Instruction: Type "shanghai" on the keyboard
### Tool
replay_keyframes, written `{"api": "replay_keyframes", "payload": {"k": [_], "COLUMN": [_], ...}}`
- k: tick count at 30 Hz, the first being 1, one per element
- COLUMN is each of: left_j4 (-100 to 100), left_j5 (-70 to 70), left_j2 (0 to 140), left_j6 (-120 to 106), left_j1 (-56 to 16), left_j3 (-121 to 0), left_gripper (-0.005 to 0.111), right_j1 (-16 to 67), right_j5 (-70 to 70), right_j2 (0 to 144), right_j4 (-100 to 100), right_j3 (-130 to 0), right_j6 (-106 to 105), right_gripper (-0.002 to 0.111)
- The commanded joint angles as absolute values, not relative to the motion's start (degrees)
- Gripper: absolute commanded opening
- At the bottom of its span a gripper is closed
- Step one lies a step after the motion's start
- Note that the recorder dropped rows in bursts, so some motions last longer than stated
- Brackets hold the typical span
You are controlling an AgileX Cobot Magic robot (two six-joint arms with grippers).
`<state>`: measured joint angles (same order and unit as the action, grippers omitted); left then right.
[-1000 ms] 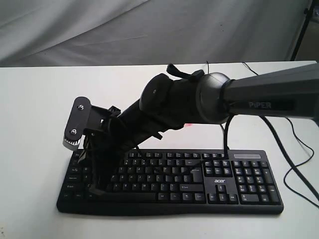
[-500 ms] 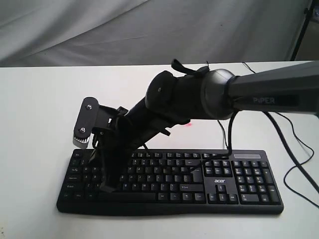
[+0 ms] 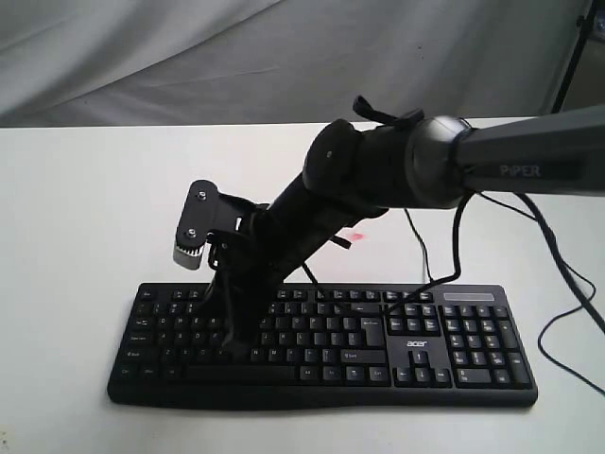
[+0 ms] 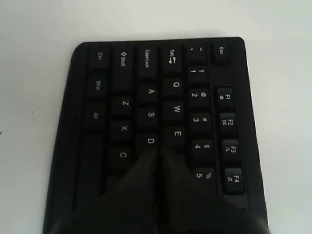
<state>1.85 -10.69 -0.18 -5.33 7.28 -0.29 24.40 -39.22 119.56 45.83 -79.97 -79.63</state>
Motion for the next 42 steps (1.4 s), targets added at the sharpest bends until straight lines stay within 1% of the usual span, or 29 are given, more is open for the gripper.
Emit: {"api": "replay_keyframes", "payload": {"k": [1, 8, 19, 42], "left_j4": [1.82, 1.82, 1.82, 1.82], "left_j5": [-10.53, -10.53, -10.53, -10.53], "left_j2": [0.0, 0.0, 0.0, 0.0], "left_j6": [-5.18, -5.18, -5.18, -5.18], "left_j1": [7.07, 7.07, 7.07, 7.07], "left_j3": [0.0, 0.0, 0.0, 0.0], "left_gripper": [0.001, 0.001, 0.001, 0.001], "right_j1": [23.91, 23.2, 22.09, 22.09], "right_j5": [-39.75, -39.75, -38.99, -41.78], "right_j2": [118.92, 118.92, 118.68, 118.91], "right_j4": [42.92, 39.19, 38.88, 42.68], "right_j3": [-80.12, -79.88, -77.8, -77.04], "right_j6": [-76.82, -72.41, -72.32, -79.78], "right_gripper": [0.0, 0.0, 0.0, 0.0]}}
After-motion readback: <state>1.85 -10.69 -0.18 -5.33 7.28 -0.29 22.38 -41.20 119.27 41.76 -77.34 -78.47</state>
